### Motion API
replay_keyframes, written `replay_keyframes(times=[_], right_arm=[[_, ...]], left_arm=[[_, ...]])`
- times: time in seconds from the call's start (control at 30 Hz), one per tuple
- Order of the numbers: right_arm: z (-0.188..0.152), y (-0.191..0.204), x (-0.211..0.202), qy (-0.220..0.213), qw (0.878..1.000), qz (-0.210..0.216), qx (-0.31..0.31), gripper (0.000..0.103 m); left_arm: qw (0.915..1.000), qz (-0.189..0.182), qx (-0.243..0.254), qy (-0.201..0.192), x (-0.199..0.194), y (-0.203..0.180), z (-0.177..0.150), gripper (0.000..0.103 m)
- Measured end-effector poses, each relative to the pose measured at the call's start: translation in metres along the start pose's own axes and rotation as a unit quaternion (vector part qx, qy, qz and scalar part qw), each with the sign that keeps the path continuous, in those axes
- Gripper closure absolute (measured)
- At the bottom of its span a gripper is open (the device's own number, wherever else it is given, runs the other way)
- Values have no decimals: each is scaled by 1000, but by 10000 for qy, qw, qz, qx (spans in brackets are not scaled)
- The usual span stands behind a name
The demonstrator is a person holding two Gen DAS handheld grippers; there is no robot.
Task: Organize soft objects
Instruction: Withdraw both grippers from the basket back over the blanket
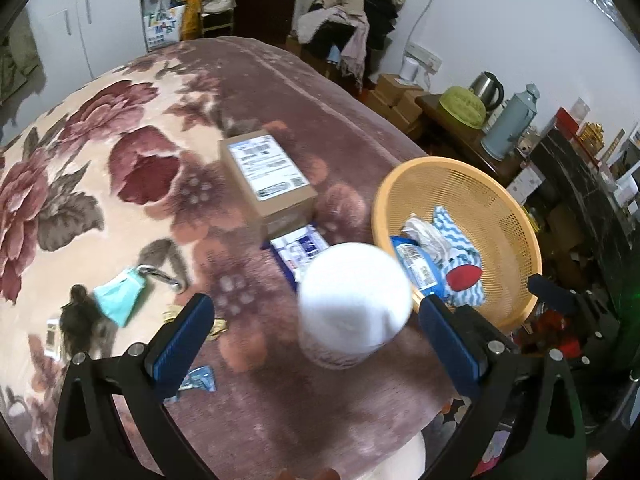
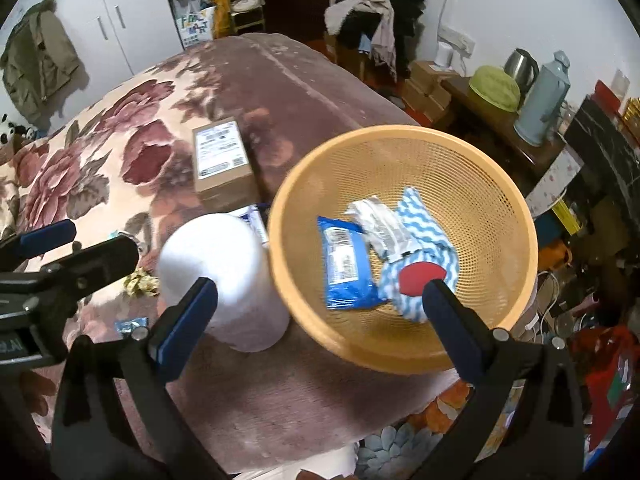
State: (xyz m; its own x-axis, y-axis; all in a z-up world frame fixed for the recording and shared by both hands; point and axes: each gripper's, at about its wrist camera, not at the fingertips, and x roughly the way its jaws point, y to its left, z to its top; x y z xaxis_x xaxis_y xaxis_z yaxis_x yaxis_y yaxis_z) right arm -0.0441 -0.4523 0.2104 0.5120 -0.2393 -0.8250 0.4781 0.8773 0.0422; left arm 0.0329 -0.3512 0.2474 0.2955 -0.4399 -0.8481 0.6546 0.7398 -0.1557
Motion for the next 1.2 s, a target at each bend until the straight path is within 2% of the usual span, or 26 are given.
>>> replay_keyframes(times=[0.63, 1.2], right_arm=[[-14, 99, -20, -68, 9970, 199, -742, 0], [-33, 185, -11, 96, 9899, 384, -1364, 0]], left_arm=[[9981, 386, -480, -91, -38, 93, -44, 1], [9928, 599, -1032, -70, -53, 178, -84, 1]])
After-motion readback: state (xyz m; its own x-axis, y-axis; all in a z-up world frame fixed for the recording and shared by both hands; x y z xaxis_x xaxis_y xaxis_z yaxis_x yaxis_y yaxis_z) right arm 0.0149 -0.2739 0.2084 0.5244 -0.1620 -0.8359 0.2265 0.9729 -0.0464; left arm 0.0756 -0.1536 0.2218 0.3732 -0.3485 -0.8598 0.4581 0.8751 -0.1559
